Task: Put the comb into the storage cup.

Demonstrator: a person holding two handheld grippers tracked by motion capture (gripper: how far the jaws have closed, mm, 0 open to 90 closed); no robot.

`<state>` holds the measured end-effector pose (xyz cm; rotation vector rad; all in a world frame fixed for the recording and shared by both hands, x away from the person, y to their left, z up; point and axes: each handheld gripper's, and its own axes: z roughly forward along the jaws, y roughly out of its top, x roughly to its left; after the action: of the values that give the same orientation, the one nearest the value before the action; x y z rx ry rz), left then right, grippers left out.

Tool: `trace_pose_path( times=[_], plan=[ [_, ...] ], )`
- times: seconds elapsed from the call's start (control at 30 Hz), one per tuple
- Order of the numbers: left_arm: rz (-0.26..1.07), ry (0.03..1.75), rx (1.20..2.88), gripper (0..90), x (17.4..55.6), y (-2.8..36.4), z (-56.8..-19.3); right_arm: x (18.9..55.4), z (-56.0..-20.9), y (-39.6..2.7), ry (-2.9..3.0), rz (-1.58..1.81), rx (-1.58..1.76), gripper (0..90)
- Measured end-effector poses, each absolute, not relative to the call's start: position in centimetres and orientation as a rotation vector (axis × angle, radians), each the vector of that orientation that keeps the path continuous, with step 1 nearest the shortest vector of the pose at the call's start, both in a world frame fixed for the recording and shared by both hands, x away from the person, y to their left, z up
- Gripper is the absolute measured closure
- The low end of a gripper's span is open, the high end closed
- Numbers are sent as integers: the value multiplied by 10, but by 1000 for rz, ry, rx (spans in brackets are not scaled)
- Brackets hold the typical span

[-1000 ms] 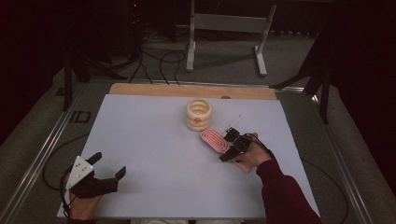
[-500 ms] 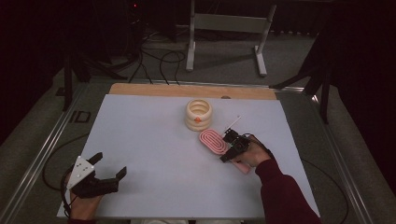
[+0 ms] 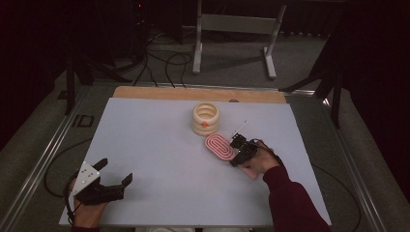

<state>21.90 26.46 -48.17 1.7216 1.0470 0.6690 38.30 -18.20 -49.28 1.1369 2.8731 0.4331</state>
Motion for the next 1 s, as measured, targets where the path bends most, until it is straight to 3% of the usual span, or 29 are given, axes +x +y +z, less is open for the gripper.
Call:
trace_pose_path(
  times=[1.0],
  plan=[
    [668,1066,1744,0,221,263,-484,367,-480,-200,2868,750,1143,709]
  ],
)
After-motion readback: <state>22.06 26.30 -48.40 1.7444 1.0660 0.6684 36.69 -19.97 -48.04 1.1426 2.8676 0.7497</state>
